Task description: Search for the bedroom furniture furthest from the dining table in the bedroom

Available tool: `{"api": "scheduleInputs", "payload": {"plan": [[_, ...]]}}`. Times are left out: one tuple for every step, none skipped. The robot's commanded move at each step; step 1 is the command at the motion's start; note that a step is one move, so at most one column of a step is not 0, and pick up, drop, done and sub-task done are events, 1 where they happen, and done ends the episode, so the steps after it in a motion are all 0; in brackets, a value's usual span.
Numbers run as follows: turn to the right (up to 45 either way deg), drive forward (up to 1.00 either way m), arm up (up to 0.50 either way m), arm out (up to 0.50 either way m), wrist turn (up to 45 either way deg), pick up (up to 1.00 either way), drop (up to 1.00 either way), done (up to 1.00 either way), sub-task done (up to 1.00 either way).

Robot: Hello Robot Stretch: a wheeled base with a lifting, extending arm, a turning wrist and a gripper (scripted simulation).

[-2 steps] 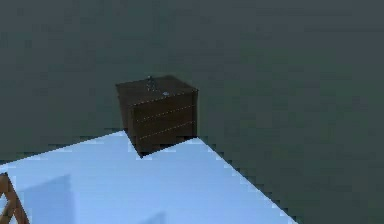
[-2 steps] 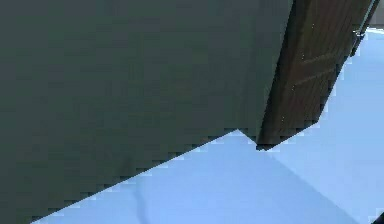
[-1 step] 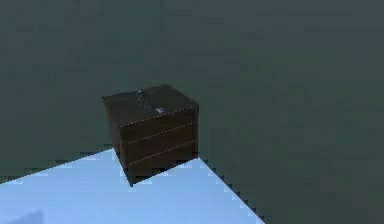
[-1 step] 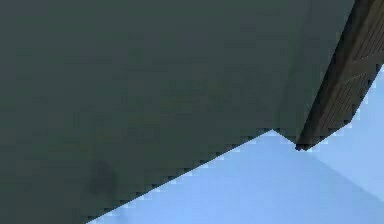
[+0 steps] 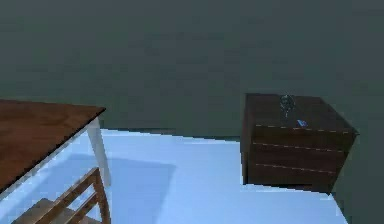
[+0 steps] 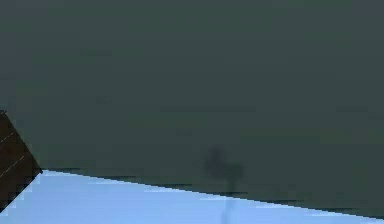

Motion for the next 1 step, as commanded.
{"api": "scheduleInputs", "payload": {"plan": [[0.0,0.80,0.00,0.00,0.0,0.00,0.00,0.00,0.00]]}}
